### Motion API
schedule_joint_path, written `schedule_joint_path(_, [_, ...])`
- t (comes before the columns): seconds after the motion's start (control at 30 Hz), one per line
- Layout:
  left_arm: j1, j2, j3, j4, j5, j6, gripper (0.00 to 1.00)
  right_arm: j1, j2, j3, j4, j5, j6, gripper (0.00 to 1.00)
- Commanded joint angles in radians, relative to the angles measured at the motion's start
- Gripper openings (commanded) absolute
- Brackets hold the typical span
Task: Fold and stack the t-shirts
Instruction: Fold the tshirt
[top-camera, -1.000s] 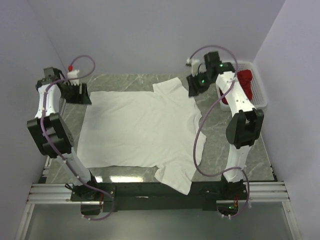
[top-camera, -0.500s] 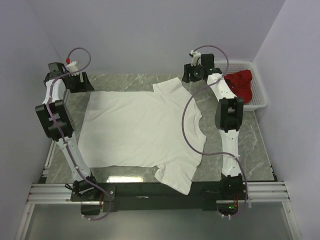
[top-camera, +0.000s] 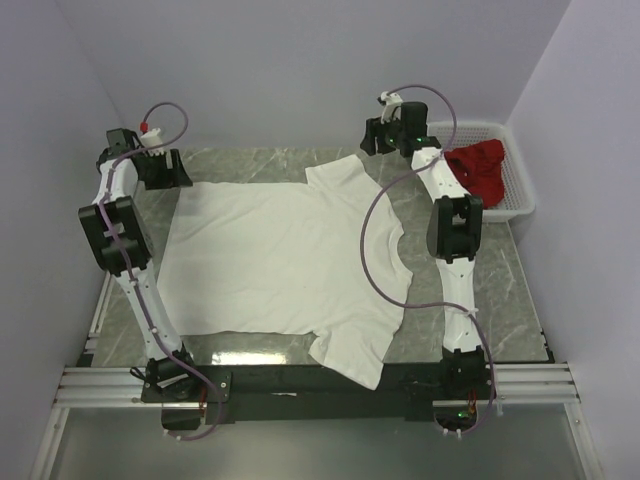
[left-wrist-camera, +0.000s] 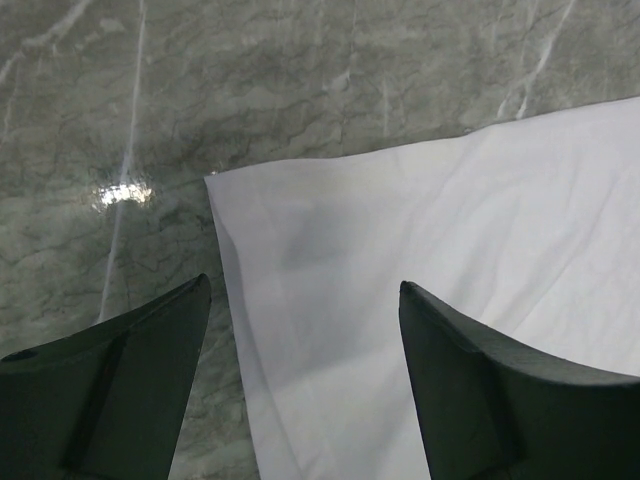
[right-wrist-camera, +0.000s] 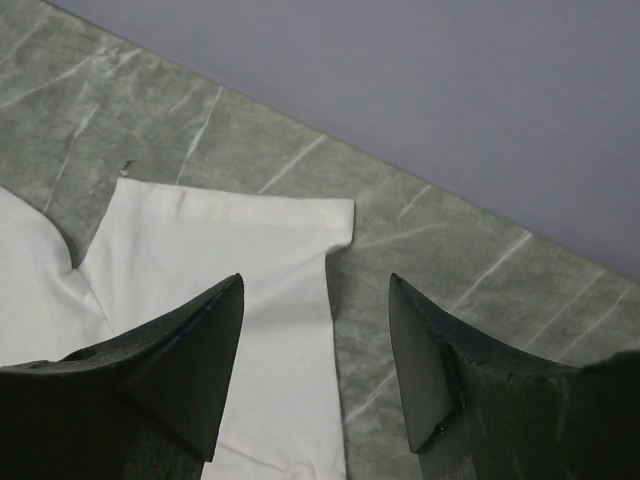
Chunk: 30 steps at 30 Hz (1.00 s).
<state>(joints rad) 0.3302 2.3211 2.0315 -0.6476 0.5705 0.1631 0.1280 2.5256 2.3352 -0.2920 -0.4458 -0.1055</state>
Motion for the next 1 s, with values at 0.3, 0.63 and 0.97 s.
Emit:
schedule_joint_path(0.3, [-0.013,-0.008,0.007,-0.023,-0.037,0.029,0.81,0.048,0.001,0.026,-0.105,0.146,-0.285,0.68])
schedule_joint_path(0.63, [-0.03,-0.095,-0.099,-0.081,-0.089,0.108,0.77,0.061,-0.238,-0.233,-0.274,0.197,-0.493,0.65])
schedule_joint_path(0.97, [-0.025,-0.468,-0.453,-0.108,-0.106,0.29,0.76,0.061,-0.508,-0.453,-0.462,0.113,-0.476,0.6])
